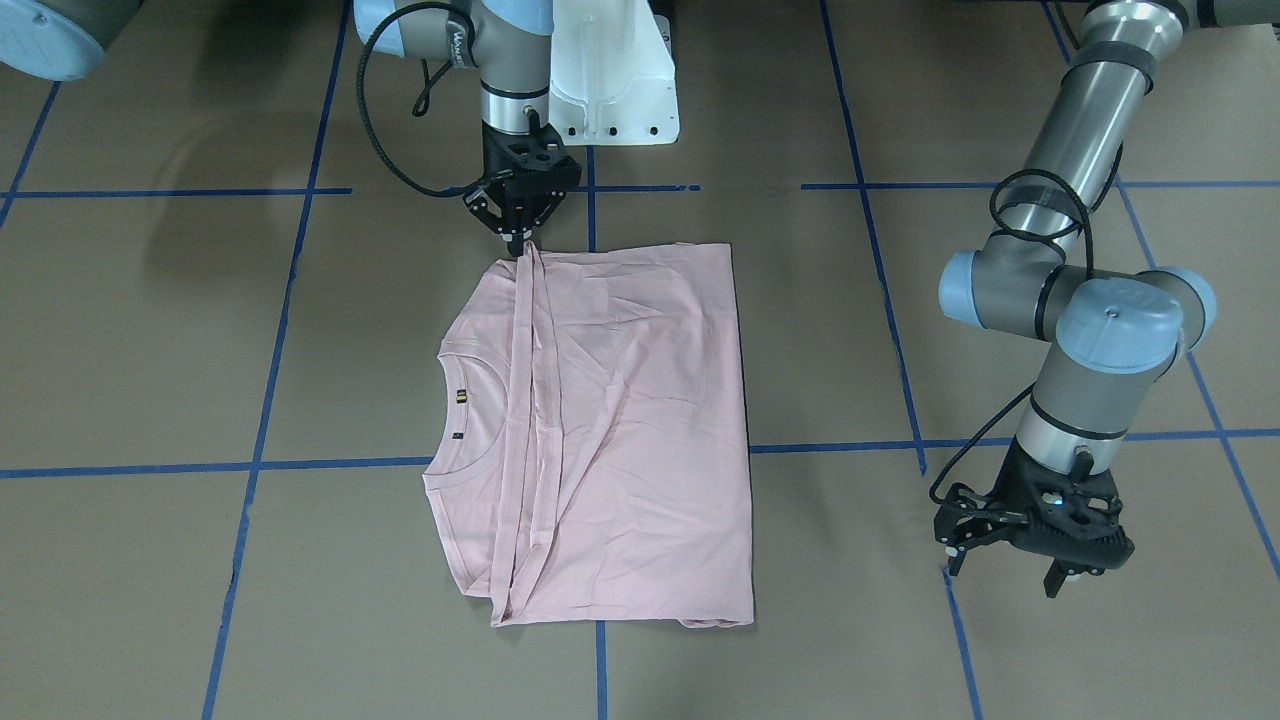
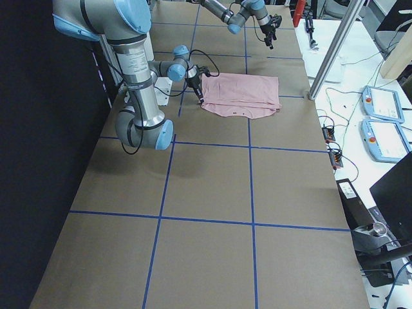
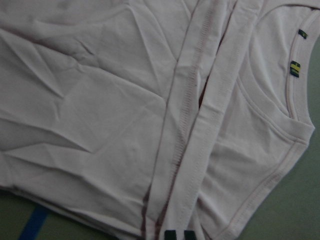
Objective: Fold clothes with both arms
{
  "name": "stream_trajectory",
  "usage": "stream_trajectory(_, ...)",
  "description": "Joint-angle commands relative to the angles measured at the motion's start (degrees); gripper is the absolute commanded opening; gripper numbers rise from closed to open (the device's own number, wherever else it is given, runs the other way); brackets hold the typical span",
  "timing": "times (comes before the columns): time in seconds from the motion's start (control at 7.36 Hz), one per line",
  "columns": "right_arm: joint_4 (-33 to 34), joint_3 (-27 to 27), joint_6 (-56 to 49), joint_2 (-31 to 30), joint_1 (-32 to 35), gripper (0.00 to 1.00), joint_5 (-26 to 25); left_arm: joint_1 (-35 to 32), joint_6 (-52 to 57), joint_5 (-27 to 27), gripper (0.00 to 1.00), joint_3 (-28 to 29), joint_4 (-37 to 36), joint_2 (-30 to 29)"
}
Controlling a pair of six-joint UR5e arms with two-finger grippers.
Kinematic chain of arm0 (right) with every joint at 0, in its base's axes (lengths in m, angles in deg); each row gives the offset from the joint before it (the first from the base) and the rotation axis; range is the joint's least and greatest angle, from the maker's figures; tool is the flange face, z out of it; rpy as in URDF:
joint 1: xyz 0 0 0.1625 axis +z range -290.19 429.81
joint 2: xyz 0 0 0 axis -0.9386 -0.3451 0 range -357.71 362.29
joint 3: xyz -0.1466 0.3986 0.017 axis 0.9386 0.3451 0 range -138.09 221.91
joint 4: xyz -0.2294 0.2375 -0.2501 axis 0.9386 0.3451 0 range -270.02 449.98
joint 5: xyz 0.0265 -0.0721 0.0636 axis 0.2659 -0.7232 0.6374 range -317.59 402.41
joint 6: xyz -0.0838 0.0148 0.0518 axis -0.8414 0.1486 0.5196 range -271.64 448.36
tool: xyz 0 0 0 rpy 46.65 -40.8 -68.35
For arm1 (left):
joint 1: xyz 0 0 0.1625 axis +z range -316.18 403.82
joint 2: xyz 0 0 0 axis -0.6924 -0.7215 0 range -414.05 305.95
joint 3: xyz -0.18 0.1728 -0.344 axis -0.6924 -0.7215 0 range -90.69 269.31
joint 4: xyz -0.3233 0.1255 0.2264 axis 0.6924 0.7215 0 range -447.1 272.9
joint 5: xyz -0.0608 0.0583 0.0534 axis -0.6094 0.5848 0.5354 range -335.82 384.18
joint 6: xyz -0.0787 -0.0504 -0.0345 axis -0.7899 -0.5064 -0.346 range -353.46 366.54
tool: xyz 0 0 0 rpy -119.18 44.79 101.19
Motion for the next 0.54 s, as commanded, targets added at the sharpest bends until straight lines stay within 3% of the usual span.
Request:
stream_trajectory(0.0,0.1,3.7,0.4,4.3,-0.2,0.49,0.0,0.2,-0.1,0.0,1.0,0.0,0.0,0.0)
stream_trajectory(0.41,2.2,3.9,0.2,3.4,-0.3,0.4,-0.1,0.6,-1.1,0.0,1.0,-1.2,0.0,1.1)
